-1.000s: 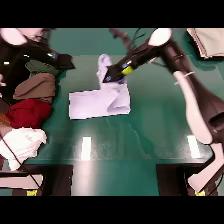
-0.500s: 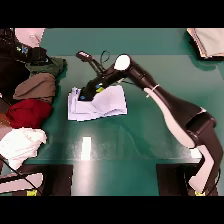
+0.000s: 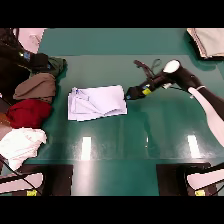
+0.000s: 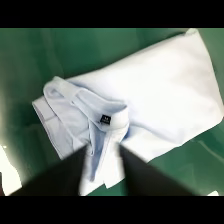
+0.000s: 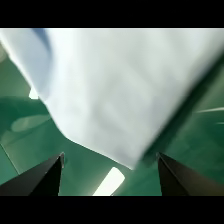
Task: Fold the shirts.
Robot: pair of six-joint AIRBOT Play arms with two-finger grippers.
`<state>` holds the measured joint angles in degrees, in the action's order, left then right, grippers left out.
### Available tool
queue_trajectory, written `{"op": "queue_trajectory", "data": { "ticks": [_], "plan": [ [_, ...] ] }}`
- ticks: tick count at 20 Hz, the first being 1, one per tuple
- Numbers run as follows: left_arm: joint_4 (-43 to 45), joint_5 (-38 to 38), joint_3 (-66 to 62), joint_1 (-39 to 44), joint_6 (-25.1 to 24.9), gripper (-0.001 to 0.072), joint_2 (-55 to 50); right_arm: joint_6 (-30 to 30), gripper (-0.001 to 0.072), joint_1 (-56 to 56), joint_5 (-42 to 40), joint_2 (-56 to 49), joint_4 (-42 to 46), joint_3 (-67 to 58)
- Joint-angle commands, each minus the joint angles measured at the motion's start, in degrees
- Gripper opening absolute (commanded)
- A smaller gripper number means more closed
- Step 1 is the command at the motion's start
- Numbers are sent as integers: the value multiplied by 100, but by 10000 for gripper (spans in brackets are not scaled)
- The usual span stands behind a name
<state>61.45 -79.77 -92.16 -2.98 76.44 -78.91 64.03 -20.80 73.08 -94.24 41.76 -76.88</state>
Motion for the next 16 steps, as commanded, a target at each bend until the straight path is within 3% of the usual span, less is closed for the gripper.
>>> {"op": "queue_trajectory", "data": {
  "ticks": [1, 3, 8, 9, 10, 11, 14, 16],
  "plan": [
    [-120, 304, 798, 205, -42, 536, -146, 83, 666, 592, -118, 164, -544, 693],
    [-129, 800, 1274, 470, -48, 530, -400, 83, 666, 632, -111, 164, -616, 695],
    [-140, 634, 1394, 918, -184, 529, -1187, 83, 665, 627, -61, 164, -616, 688],
    [-142, 721, 1394, 918, -127, 451, -1209, 83, 665, 625, -42, 164, -616, 688],
    [-138, 754, 1373, 918, -142, 191, -1207, 83, 665, 627, -42, 164, -616, 688],
    [-138, 717, 1329, 918, -142, 29, -1198, 83, 665, 627, -44, 164, -619, 688],
    [181, 74, 1270, 920, -144, 21, -883, 87, 649, 684, 70, 166, -612, 691],
    [592, -763, 1270, 920, -138, 23, -551, 111, 649, 778, 50, 166, -610, 691]
  ]
}}
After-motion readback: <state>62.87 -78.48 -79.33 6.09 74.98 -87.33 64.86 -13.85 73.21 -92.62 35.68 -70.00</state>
